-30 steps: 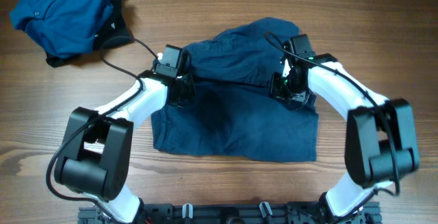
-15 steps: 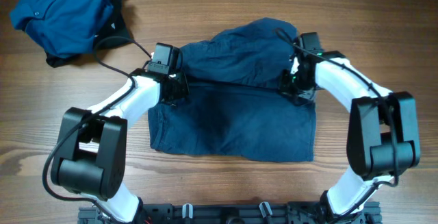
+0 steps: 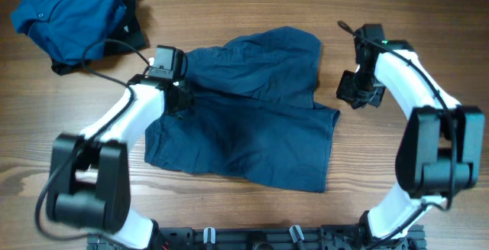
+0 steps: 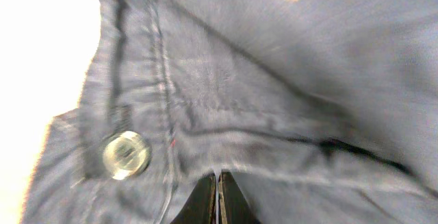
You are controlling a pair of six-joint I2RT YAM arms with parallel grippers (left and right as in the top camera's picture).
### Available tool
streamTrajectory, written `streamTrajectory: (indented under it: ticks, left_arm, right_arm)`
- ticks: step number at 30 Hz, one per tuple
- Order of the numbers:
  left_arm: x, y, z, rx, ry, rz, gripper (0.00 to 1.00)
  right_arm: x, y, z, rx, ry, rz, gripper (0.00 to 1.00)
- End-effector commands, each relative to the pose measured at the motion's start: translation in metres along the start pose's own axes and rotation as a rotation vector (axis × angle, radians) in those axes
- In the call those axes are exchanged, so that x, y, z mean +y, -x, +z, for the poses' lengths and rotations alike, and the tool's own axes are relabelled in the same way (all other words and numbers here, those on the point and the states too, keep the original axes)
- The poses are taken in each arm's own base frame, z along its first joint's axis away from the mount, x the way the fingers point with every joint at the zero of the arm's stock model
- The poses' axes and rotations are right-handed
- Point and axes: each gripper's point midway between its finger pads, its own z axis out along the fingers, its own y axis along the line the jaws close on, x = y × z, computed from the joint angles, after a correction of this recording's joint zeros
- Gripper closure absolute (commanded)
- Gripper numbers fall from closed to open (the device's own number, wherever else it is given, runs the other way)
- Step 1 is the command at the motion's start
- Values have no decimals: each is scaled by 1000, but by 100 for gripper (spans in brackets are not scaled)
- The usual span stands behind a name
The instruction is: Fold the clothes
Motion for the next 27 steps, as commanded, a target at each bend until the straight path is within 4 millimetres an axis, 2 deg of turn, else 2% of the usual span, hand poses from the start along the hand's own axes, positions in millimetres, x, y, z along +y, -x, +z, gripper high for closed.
streamTrajectory:
  ticks: [1, 4, 5, 7, 9, 12, 15, 18, 21, 24, 27]
  left_arm:
    - [-3, 22, -58, -146, -36, 6, 82]
    - [1, 17, -80, -158, -43, -1, 73]
    - [6, 8, -87, -137, -36, -25, 72]
    - [13, -10, -94, -76, -20, -73, 76]
    - [11, -34, -94, 28, -50, -68, 82]
    - [0, -68, -92, 183, -125, -56, 90]
    - [0, -88, -87, 256, -145, -60, 94]
    - [5, -99, -77, 275, -134, -61, 96]
    - [7, -107, -66, 279, -134, -62, 96]
    - [5, -112, -58, 281, -158, -63, 96]
    - [5, -124, -45, 304, -172, -67, 96]
  right_arm:
    - [31, -2, -76, -122, 237, -75, 96]
    - [50, -25, -106, -121, 366, -187, 95]
    - [57, -40, -116, -101, 404, -229, 94]
    - [69, -64, -123, -58, 432, -281, 92]
    - [79, -83, -121, -18, 425, -326, 94]
    - [100, -108, -107, 31, 421, -343, 96]
    - [118, -135, -82, 74, 415, -368, 96]
    - [134, -166, -53, 113, 412, -358, 96]
    - [146, -191, -38, 151, 451, -380, 96]
    - [149, -203, -28, 172, 462, -376, 96]
    - [140, -210, -11, 196, 428, -336, 95]
